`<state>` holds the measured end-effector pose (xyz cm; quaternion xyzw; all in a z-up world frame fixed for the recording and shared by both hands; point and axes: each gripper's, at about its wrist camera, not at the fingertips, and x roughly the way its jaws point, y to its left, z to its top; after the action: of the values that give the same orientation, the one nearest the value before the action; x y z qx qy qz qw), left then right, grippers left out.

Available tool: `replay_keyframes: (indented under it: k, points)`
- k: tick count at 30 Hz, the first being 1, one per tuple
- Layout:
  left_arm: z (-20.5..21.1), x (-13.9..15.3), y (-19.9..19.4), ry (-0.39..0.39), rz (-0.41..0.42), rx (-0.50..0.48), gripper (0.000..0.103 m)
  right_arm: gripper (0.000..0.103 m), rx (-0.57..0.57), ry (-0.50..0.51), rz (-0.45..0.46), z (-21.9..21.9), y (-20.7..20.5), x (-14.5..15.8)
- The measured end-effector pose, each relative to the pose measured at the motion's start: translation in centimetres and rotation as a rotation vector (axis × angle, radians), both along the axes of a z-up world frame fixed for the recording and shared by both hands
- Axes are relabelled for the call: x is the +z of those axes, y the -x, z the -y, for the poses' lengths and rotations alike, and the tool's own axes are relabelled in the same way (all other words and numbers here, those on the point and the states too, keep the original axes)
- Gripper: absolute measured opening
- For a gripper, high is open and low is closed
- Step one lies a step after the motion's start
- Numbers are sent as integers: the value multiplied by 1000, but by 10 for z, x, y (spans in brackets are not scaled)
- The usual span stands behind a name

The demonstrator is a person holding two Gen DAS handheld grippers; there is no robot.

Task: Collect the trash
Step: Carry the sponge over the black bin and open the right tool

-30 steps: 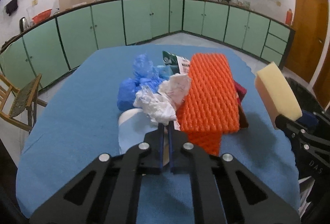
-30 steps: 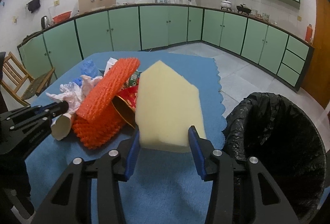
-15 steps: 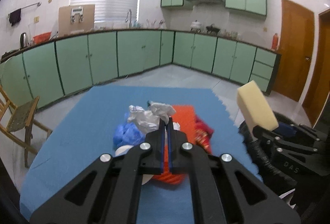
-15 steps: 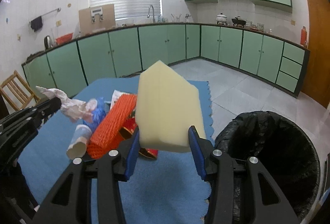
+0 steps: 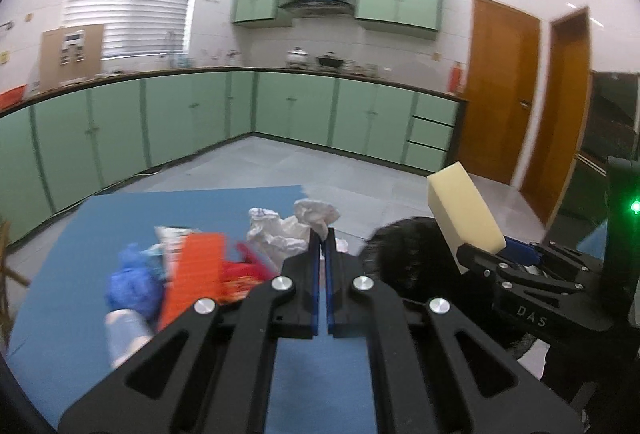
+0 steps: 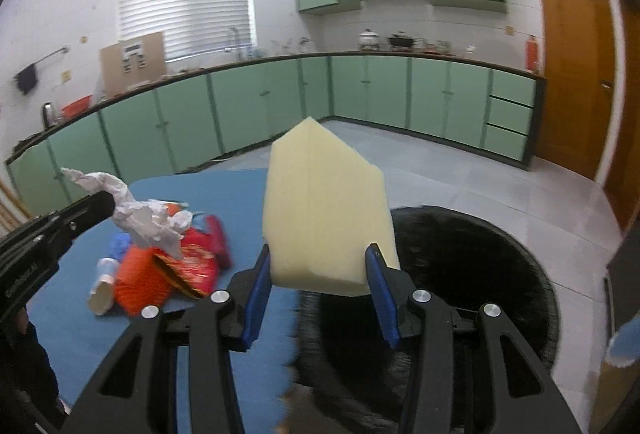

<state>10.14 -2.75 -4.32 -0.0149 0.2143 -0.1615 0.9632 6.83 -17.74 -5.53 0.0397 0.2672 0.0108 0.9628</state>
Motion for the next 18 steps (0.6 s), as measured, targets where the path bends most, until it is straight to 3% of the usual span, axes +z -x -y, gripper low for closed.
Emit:
replay_keyframes:
  k: [15, 18]
  points:
    - [122, -52, -54, -26, -100, -220, 1, 47, -208, 29, -93, 100, -3, -38]
    - [132, -62, -61, -32, -140, -244, 9, 53, -244, 36, -123, 114, -7, -50]
